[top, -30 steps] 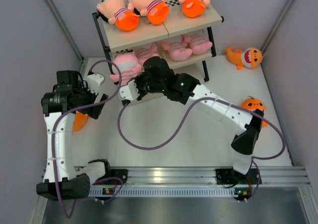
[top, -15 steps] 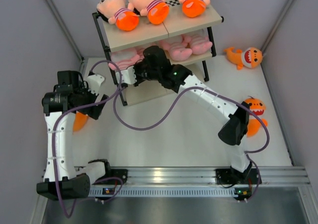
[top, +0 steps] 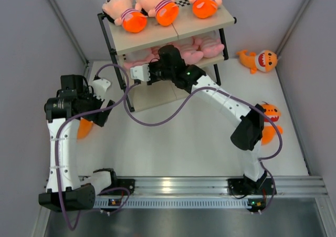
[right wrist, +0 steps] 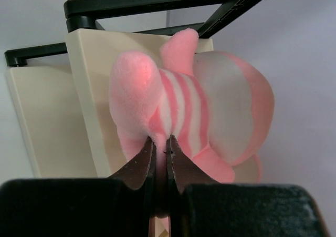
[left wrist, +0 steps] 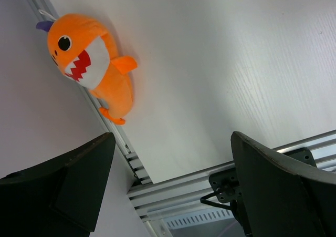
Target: Place and organize the stuffed toys onto the shelf
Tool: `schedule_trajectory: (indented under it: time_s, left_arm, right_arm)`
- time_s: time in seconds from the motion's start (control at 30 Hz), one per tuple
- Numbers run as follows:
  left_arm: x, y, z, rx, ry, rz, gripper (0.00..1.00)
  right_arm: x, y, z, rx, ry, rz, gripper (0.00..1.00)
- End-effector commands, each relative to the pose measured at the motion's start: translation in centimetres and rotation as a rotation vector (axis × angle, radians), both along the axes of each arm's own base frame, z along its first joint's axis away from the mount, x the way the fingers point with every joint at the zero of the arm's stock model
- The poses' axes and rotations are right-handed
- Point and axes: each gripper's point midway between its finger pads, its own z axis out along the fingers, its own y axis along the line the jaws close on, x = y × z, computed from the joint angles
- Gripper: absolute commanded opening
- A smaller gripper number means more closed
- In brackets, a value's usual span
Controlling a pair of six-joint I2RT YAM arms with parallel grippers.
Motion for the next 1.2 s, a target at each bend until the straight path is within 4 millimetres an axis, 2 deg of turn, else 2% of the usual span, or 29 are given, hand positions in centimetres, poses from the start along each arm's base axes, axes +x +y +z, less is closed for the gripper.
schedule_trajectory:
  time_s: [0.0,0.2,0.43,0.47,0.5,0.63,0.67,0.8,0.87,0.9,0.97,1.0,1.07,1.1,1.13,1.17]
  left_arm:
    - [0.0,-0.6,-0.1,-0.023,-0.001,-0.022,0.97]
    - [-0.1,-0.6,-0.1,-0.025,0.0,-0.022,0.97]
    - [-0.1,-0.7,-0.4,-0.024,0.008,-0.027,0.97]
    - [-0.1,-0.7,-0.4,-0.023,0.01,-0.028,0.97]
    - [-0.1,-0.7,-0.4,-0.022,0.01,-0.029,0.97]
    - [-0.2,-0.5,-0.6,-0.01,0.012,-0.025,0.97]
    - [-0.3,-0.6,-0.7,-0.012,0.017,-0.026,0.97]
    - [-0.3,-0.7,-0.8,-0.018,0.018,-0.028,0.97]
    - [-0.4,-0.7,-0.8,-0.018,0.018,-0.027,0.97]
    - [-0.4,-0.7,-0.8,-0.02,0.018,-0.028,0.97]
    - [-0.5,-0.8,-0.8,-0.022,0.019,-0.031,0.97]
    - [-0.5,-0.8,-0.8,-0.023,0.016,-0.03,0.97]
    - [-0.6,-1.0,-0.9,-0.029,0.016,-0.034,0.98]
    - [-0.7,-0.9,-0.9,-0.029,0.019,-0.034,0.98]
    - [-0.7,-1.0,-1.0,-0.031,0.017,-0.035,0.98]
    - [-0.8,-1.0,-1.3,-0.032,0.029,-0.033,0.98]
  right_arm:
    - [-1.1,-0.7,5.5,0.092,-0.085,0.011,0.0]
    - [-1.2,2.0,5.7,0.142,-0.074,0.041,0.0]
    - [-0.7,3.9,3.9,0.164,-0.041,0.041,0.01]
    - [-0.6,4.0,3.8,0.167,-0.037,0.037,0.16]
    - [-0.5,4.0,3.5,0.167,-0.031,0.032,0.23]
    - [-0.6,3.6,4.1,0.192,-0.036,0.02,0.39]
    - [-0.7,3.6,4.3,0.196,-0.041,0.019,0.46]
    - [-1.2,2.5,5.1,0.199,-0.055,0.008,0.57]
    - [-2.3,2.0,6.2,0.215,-0.069,0.016,0.63]
    - [-3.1,1.4,7.8,0.239,-0.086,0.02,0.64]
    - [-4.2,1.2,7.9,0.249,-0.073,0.021,0.69]
    - [-5.2,0.4,9.7,0.278,-0.082,0.018,0.7]
    - [-7.0,0.1,10.0,0.311,-0.03,0.006,0.74]
    - [-8.4,-1.0,12.5,0.373,-0.032,0.005,0.76]
    - [-9.2,-1.3,11.6,0.407,0.051,-0.023,0.8]
    - [-9.8,-2.1,12.1,0.446,0.087,-0.046,0.82]
